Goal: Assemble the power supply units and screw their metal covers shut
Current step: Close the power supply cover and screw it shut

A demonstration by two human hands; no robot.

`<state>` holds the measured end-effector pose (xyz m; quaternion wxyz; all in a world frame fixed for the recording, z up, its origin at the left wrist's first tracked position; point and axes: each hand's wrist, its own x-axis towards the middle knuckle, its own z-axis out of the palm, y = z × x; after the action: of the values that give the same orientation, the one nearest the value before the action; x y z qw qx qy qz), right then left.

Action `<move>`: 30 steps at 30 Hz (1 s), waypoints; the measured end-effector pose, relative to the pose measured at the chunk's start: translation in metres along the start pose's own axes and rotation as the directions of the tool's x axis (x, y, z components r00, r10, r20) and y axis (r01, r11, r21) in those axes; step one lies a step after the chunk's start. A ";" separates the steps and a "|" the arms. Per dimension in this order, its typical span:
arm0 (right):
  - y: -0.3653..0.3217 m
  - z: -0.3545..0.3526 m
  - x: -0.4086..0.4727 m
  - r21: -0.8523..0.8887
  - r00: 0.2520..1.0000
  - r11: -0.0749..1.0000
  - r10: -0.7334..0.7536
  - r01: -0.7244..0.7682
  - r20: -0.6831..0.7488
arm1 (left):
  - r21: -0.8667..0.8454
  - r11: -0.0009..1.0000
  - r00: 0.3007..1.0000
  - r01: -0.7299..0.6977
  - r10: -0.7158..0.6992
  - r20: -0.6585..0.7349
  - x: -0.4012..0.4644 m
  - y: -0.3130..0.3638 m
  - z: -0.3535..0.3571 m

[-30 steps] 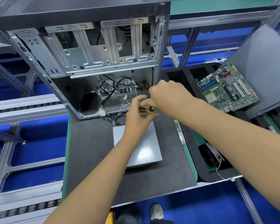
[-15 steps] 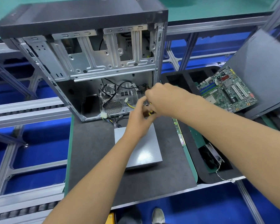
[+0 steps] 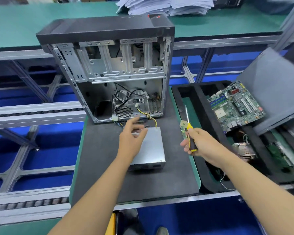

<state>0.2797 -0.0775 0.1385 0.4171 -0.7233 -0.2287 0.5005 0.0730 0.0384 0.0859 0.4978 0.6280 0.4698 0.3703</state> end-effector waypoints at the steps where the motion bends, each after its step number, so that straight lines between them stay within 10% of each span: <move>1: 0.015 0.011 -0.007 0.118 1.000 0.993 0.006 -0.009 0.030 | -0.001 1.000 1.000 0.020 -0.020 -0.014 -0.009 -0.002 -0.002; 7: 0.076 0.083 -0.043 0.464 0.973 0.875 0.029 -0.136 0.230 | 0.036 0.999 0.998 0.031 -0.028 -0.058 -0.070 -0.020 -0.023; 15: 0.136 0.158 -0.076 0.224 0.916 0.948 0.128 -0.225 0.380 | 0.306 0.914 0.945 0.267 -0.186 -0.269 -0.168 -0.103 -0.126; 21: 0.160 0.193 -0.084 0.155 0.923 0.964 0.149 -0.216 0.354 | 0.423 0.670 0.783 0.610 -0.593 -0.189 -0.209 -0.168 -0.151; 30: 0.163 0.191 -0.094 0.233 0.964 0.963 0.076 -0.138 0.256 | 0.520 0.617 0.770 0.591 -0.623 -0.135 -0.204 -0.199 -0.140</move>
<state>0.0532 -0.1658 0.0239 0.4451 -0.6094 -0.1740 0.6326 -0.1601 -0.1057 -0.0749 0.4117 0.5551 0.7226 0.0154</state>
